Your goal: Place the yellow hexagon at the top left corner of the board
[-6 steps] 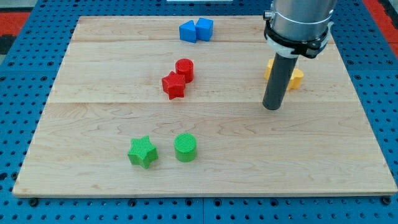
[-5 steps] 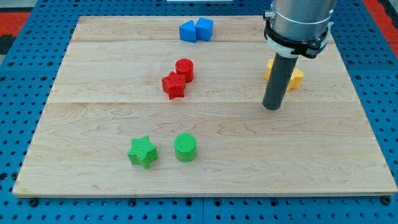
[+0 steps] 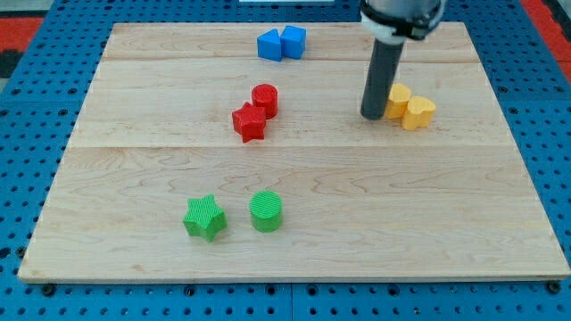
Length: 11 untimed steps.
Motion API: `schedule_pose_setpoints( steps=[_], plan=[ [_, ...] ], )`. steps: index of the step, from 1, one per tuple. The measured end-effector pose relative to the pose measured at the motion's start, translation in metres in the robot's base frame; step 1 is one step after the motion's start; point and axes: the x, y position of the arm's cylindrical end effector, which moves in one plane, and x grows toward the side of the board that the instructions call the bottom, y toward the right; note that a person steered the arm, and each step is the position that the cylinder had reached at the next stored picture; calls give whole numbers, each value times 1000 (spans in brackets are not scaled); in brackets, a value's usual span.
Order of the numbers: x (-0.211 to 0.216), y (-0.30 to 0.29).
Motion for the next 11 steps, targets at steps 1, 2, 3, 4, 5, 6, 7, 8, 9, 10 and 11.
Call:
schedule_pose_setpoints(
  steps=[1,2,3,4,5,6,7,8,9,10,11],
  plan=[
    [-24,7],
    [15,7],
    [46,24],
    [38,93],
    [6,82],
    [6,-4],
    [22,-1],
    [50,25],
    [53,-11],
    [45,-43],
    [62,-40]
  ],
)
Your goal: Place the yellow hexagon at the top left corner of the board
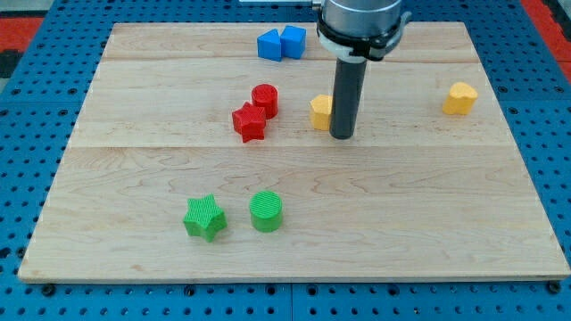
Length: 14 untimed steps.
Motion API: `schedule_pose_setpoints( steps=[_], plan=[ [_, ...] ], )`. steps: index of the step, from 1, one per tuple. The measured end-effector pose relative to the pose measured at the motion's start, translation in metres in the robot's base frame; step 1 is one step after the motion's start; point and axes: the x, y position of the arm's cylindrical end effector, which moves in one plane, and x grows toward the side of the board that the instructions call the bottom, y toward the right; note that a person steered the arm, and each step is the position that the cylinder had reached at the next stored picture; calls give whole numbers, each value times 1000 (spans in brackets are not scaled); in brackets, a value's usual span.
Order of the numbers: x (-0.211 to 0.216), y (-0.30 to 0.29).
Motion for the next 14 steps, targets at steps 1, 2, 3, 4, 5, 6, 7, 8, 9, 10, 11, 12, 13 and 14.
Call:
schedule_pose_setpoints(
  steps=[1,2,3,4,5,6,7,8,9,10,11,12,13,14],
  plan=[
    [-4,-3],
    [-33,-52],
    [-62,-57],
    [-64,-35],
    [-82,1],
    [-109,7],
    [-112,-74],
    [-111,-150],
    [-93,-155],
    [-117,-213],
    [-135,-226],
    [-114,-183],
    [-131,-174],
    [-150,-182]
  ],
)
